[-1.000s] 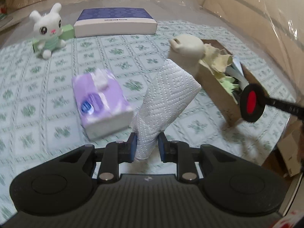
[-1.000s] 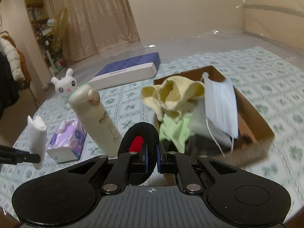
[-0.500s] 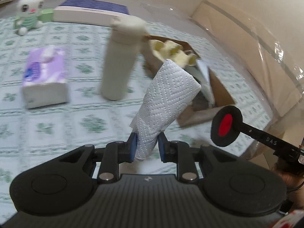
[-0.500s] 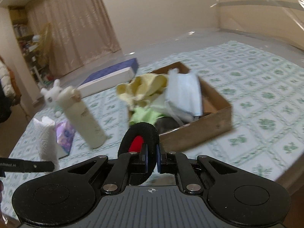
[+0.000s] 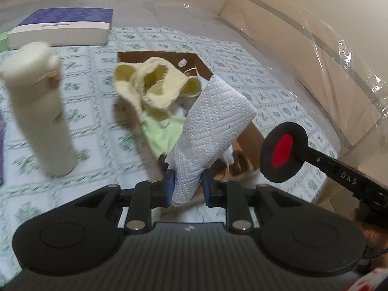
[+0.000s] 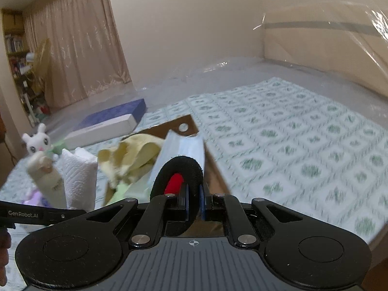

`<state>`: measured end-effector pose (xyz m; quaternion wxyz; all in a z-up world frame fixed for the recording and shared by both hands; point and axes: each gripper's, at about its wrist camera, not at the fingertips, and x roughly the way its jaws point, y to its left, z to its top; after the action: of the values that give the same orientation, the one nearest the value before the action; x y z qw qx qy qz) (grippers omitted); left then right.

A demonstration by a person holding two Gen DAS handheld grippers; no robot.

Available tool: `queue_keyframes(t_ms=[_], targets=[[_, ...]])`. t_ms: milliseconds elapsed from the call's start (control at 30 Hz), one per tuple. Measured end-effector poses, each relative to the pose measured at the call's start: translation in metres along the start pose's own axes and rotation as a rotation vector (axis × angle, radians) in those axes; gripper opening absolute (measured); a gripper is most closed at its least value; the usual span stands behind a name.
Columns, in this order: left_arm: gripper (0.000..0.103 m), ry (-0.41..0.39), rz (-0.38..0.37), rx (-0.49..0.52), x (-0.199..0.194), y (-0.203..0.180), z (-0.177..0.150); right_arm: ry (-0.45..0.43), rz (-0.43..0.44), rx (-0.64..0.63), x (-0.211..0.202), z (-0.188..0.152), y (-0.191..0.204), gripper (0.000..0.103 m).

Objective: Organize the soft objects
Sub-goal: 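Carry the paper towel with the left tool while the right tool carries the pad to the box, then open the left tool to drop the paper towel into the box while the right tool drops the pad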

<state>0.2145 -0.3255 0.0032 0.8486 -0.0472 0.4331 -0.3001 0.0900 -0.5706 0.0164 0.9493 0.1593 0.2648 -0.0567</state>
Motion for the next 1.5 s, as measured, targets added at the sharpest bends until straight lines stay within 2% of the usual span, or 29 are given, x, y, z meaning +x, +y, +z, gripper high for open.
queue_keyframes(t_ms=[233,367,500,600,667,733,800,833,867,1033,1133,1200,1267,1400,1467,1500], targets=[[0.022,0.027,0.039,-0.020,0.057,-0.009,0.026,0.094,-0.013,-0.141,0.059,0.015,-0.003,0.009],[0.024,0.041,0.061,-0.009,0.080,-0.011,0.032,0.180,-0.027,-0.217,0.095,0.005,0.000,0.009],[0.028,0.061,0.088,0.029,0.094,-0.010,0.033,0.227,-0.043,-0.281,0.120,-0.008,0.002,0.009],[0.038,0.062,0.100,0.061,0.096,-0.010,0.030,0.223,-0.048,-0.308,0.125,-0.012,0.003,0.010],[0.050,0.051,0.109,0.079,0.090,-0.011,0.028,0.213,-0.037,-0.318,0.125,-0.011,0.002,0.011],[0.056,0.021,0.118,0.087,0.081,-0.011,0.026,0.202,-0.029,-0.323,0.122,-0.010,0.001,0.016],[0.058,-0.004,0.118,0.093,0.070,-0.011,0.023,0.180,-0.008,-0.319,0.115,-0.009,0.000,0.029],[0.060,-0.017,0.115,0.095,0.064,-0.011,0.021,0.169,-0.001,-0.317,0.111,-0.008,0.000,0.042],[0.061,-0.028,0.114,0.097,0.058,-0.012,0.019,0.155,0.004,-0.312,0.106,-0.008,0.000,0.051],[0.071,-0.113,0.112,0.107,0.022,-0.017,0.000,0.100,0.002,-0.258,0.078,-0.001,0.000,0.052],[0.075,-0.163,0.098,0.111,0.002,-0.020,-0.015,0.048,0.004,-0.156,0.049,-0.001,-0.007,0.054],[0.075,-0.188,0.105,0.103,-0.010,-0.020,-0.025,0.009,0.021,-0.056,0.027,-0.007,-0.013,0.061],[0.075,-0.197,0.104,0.081,-0.022,-0.019,-0.035,-0.010,0.030,0.001,0.008,-0.015,-0.014,0.073],[0.078,-0.196,0.121,0.074,-0.042,-0.019,-0.056,-0.003,0.020,0.040,-0.024,-0.035,-0.007,0.078],[0.090,-0.201,0.146,0.084,-0.053,-0.018,-0.067,0.007,0.009,0.038,-0.037,-0.043,0.000,0.080],[0.093,-0.204,0.168,0.076,-0.058,-0.017,-0.071,0.006,-0.001,0.043,-0.044,-0.046,0.003,0.080]])
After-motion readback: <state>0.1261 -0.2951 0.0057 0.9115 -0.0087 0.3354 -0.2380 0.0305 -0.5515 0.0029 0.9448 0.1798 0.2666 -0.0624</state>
